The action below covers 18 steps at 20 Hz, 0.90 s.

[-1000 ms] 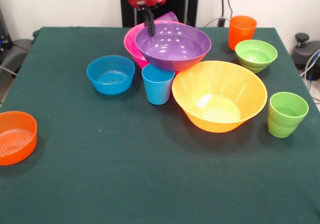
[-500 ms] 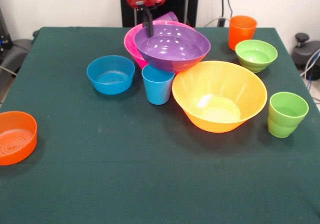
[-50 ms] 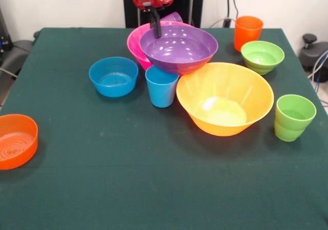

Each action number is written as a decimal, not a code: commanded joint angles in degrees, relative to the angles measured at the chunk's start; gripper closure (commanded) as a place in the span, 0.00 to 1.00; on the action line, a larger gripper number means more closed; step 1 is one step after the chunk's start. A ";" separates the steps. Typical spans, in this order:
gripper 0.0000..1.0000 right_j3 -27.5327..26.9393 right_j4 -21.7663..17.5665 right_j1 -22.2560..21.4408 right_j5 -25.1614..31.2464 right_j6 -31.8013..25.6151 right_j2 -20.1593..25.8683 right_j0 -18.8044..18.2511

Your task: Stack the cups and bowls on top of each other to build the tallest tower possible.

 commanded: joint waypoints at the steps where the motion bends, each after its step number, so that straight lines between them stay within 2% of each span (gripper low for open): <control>1: 1.00 2.41 -4.46 4.03 6.27 22.48 6.75 -0.73; 5: 1.00 1.84 -4.71 4.47 6.80 20.97 5.39 -0.14; 10: 1.00 -0.46 -4.39 4.39 3.59 16.19 0.93 2.23; 11: 0.00 -0.63 -4.60 4.45 3.24 15.88 0.46 2.46; 18: 0.00 -1.41 -5.00 4.42 2.55 14.62 -1.25 3.28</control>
